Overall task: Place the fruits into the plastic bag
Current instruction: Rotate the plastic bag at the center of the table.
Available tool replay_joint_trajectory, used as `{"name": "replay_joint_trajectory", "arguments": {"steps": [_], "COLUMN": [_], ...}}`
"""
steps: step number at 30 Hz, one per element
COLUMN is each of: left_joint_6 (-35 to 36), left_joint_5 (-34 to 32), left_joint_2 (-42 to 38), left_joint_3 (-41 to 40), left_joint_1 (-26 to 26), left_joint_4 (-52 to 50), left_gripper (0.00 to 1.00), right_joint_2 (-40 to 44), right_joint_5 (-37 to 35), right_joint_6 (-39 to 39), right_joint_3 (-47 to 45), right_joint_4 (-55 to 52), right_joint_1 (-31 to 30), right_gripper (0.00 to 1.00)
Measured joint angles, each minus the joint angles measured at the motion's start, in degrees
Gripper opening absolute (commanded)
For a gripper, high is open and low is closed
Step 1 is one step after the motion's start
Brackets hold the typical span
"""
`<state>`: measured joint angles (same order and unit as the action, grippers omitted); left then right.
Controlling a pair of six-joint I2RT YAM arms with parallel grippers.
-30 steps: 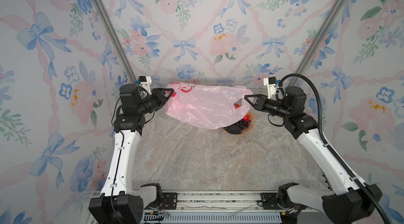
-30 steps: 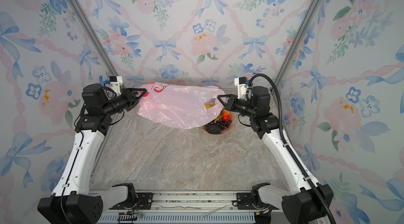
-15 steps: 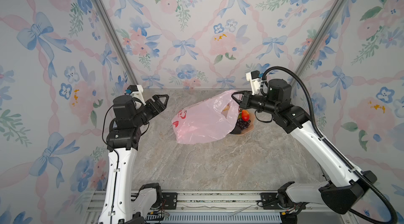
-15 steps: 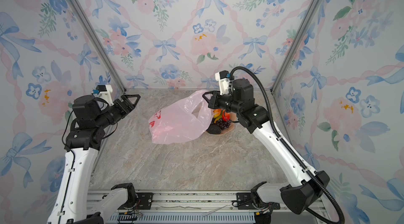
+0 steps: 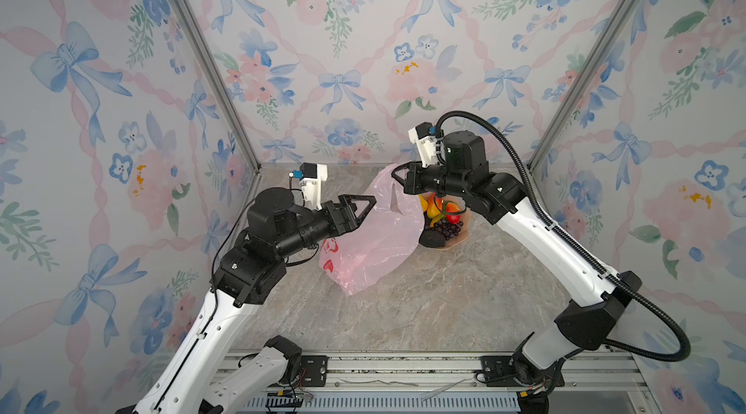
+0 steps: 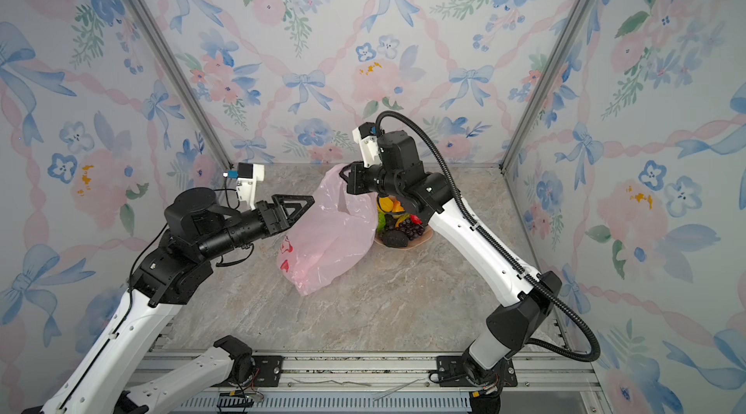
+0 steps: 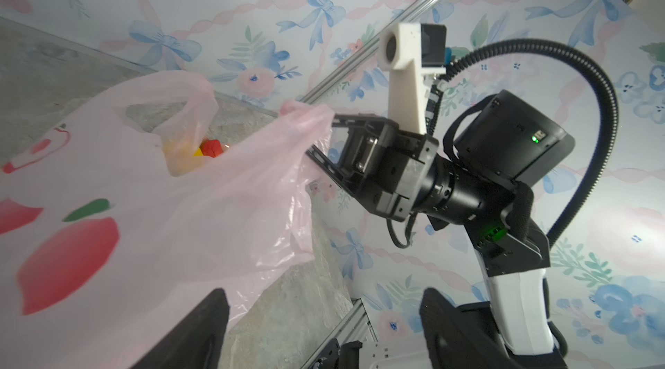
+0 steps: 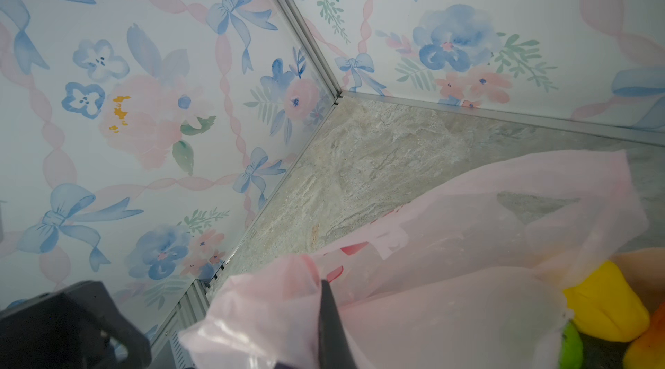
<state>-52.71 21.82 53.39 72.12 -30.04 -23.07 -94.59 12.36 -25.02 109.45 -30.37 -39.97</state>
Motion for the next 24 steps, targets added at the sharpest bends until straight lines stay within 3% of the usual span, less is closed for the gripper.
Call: {"name": "replay_joint_trajectory", "arguments": {"steps": [4, 7, 17, 24], "left_joint_6": [-3.65, -5.79, -14.27, -17.31], "left_joint_5": [-1.73, -3.63, -5.01, -6.51], "left_joint_2": [2.86, 4.96, 11.19, 13.03], "left_joint_3": [0.76, 0.72, -3.89, -7.39], "left_joint_1": [-5.51, -6.82, -7.82, -9.31], "left_joint_4": [5.51, 8.35, 22.97, 27.50], "left_gripper": [0.86, 0.87, 0.87, 0.87], "right_joint_2": [-4.70, -4.39, 4.44, 9.29], "right_joint_5": [-4.17, -6.08, -8.81, -9.64], "right_joint_6": [1.44, 1.57, 1.44, 1.07], "right_joint_3": [10.49, 10.84, -4.90, -9.55], "right_joint_4": [-4.17, -5.86, -6.01, -5.46], "right_joint_1": [-0.28, -0.52, -1.07, -1.07], "right_gripper": [0.00, 0.00, 0.00, 0.00]}}
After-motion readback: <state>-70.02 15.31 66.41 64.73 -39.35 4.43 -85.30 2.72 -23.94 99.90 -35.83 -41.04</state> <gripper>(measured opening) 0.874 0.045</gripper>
